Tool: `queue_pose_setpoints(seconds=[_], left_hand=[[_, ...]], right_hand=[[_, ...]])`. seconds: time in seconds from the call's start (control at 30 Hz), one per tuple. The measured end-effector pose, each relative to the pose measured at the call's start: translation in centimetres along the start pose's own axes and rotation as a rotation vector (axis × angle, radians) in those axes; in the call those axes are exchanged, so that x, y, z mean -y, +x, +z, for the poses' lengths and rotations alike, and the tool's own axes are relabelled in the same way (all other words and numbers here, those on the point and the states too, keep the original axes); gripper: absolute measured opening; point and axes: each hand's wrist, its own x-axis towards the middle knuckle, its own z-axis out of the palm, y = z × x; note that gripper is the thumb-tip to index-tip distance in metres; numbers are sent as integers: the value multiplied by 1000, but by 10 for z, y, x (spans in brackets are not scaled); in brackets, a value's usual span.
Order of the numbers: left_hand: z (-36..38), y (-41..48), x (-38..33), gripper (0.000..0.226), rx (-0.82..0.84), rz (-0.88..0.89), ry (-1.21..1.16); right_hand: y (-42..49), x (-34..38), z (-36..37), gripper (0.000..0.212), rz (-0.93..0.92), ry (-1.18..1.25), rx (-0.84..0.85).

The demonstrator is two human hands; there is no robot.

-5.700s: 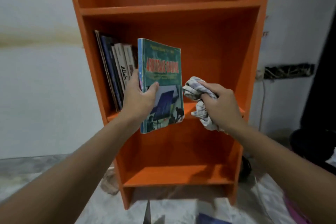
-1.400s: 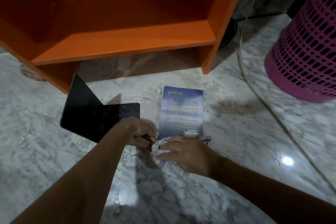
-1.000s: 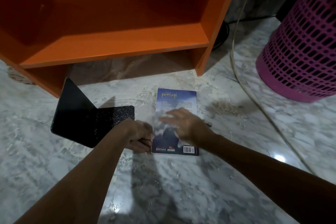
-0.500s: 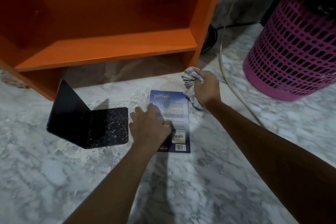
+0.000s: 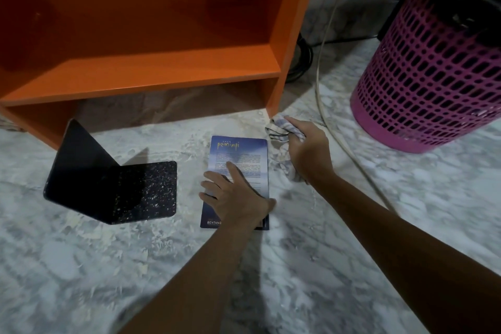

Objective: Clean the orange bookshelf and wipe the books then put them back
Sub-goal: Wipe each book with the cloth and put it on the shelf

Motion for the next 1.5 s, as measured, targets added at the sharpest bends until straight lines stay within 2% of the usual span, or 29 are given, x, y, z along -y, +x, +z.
queue_pose_setpoints(seconds=[0.1, 0.23, 0.33, 0.43, 0.57, 0.63, 0.7, 0.87, 1.03, 1.17, 1.33, 1.5], left_hand=[[-9, 3, -4, 137, 8, -12, -20], [-14, 6, -1, 143, 35, 7, -22], [-24, 9, 9, 143, 118, 39, -139], [-46, 12, 22, 144, 221, 64, -246], [-80, 14, 45, 119, 378, 96, -469], [-94, 12, 56, 90, 432, 109, -600], [-103, 12, 63, 70, 411, 116, -618], [-118, 21, 67, 47, 185, 220, -402], [-145, 23, 81, 35, 178, 267, -323], [-175, 8, 85, 25, 272, 250, -425], [-239, -18, 82, 29, 377, 291, -498], [-284, -44, 78, 24, 343, 319, -739]], right_hand=[[-2, -1, -1, 42, 26, 24, 6], [-3, 5, -3, 48, 50, 40, 23], [-1, 5, -8, 43, 43, 55, 36], [3, 6, -12, 39, 130, 136, 48], [4, 12, -10, 36, 299, 272, -17], [3, 18, -6, 36, 348, 342, -38], [1, 24, -2, 36, 358, 384, -34], [-6, 37, 3, 33, 319, 390, 8], [-10, 61, -2, 33, 245, 382, 59], [-12, 90, -10, 31, 153, 364, 119], [-3, 154, -34, 34, -15, 269, 185], [17, 238, -67, 35, -56, 335, 270]])
